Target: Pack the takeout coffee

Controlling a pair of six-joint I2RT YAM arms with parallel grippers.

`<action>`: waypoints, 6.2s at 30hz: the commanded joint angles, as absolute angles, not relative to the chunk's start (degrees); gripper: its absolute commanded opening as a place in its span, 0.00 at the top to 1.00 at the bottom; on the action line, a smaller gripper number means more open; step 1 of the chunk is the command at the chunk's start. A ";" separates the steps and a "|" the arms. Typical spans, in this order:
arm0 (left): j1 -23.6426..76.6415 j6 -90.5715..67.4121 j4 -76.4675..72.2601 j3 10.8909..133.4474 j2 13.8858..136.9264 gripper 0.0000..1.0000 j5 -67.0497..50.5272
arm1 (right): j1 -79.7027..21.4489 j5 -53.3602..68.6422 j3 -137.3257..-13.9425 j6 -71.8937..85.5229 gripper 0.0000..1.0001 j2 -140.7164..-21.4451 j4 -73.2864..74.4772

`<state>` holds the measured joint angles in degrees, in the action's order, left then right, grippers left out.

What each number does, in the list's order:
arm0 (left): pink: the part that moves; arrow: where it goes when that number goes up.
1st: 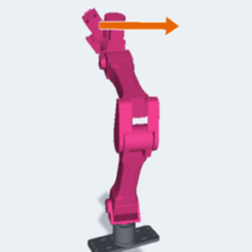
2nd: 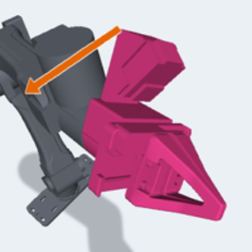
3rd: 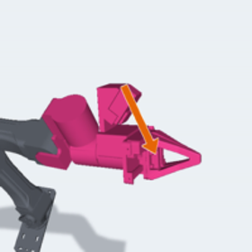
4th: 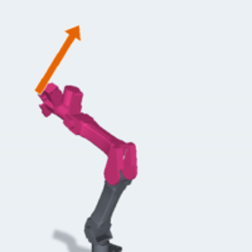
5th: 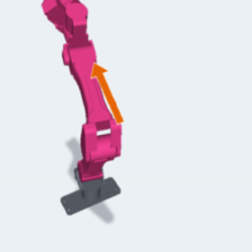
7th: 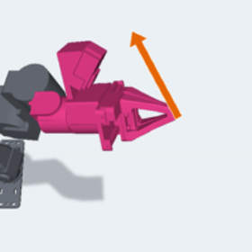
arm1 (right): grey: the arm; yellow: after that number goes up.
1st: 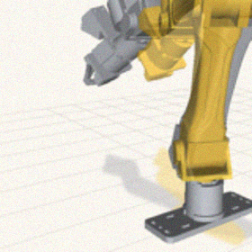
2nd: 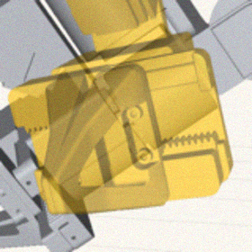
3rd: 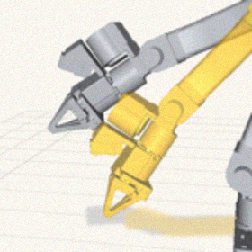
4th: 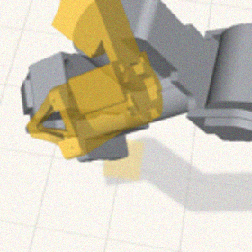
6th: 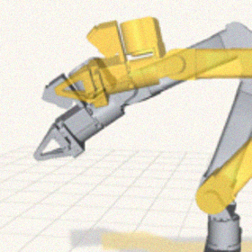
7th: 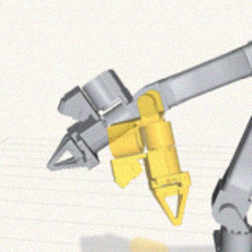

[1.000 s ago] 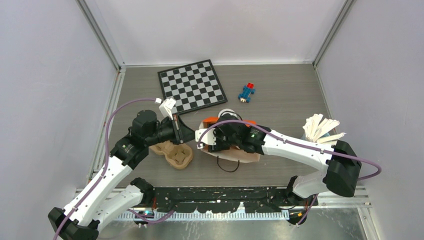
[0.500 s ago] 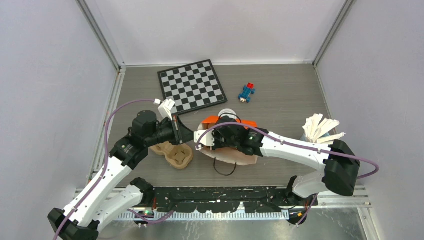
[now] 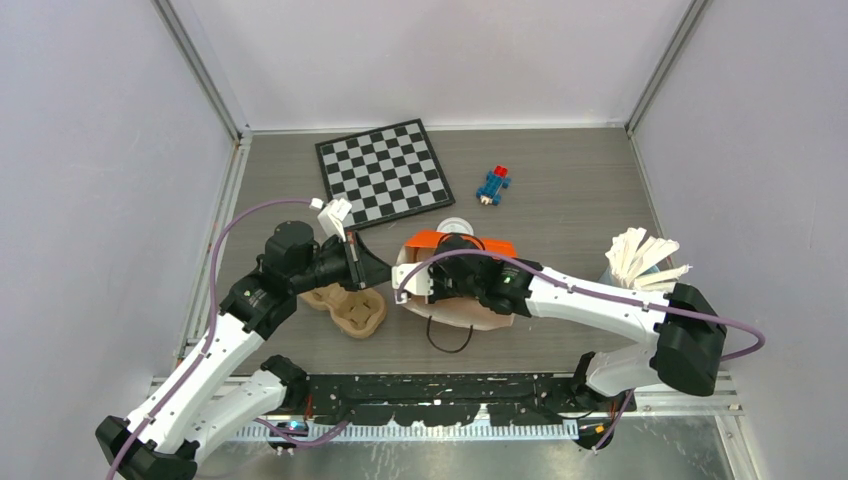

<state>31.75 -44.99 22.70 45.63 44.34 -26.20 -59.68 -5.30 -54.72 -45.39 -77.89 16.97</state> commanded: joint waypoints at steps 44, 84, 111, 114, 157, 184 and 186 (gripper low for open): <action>31.99 -47.37 18.05 44.91 42.57 1.00 -29.39 | -59.92 -4.66 -53.29 -52.45 0.73 -78.65 14.98; 31.98 -48.46 20.48 45.84 43.55 1.00 -28.79 | -62.83 -12.12 -46.83 -62.37 0.96 -71.03 7.85; 31.99 -44.95 29.89 59.92 54.89 1.00 -22.03 | -64.28 -13.14 -54.92 -56.29 0.96 -66.57 16.95; 31.87 -45.08 31.10 61.08 56.39 1.00 -21.47 | -64.25 -14.59 -54.93 -55.62 0.96 -65.45 17.37; 31.98 -56.98 33.75 73.51 70.72 1.00 -23.59 | -62.45 -29.30 -62.55 -51.86 0.96 -60.88 17.21; 31.93 -59.93 31.53 73.27 71.83 1.00 -23.58 | -62.13 -25.00 -72.58 -49.88 0.96 -58.78 25.42; 31.93 -59.94 30.90 73.15 71.77 1.00 -23.72 | -62.10 -24.31 -72.81 -49.75 0.96 -58.56 25.74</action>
<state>31.77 -59.83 33.30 71.79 71.94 -23.57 -62.15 -25.26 -69.45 -51.05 -59.96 26.28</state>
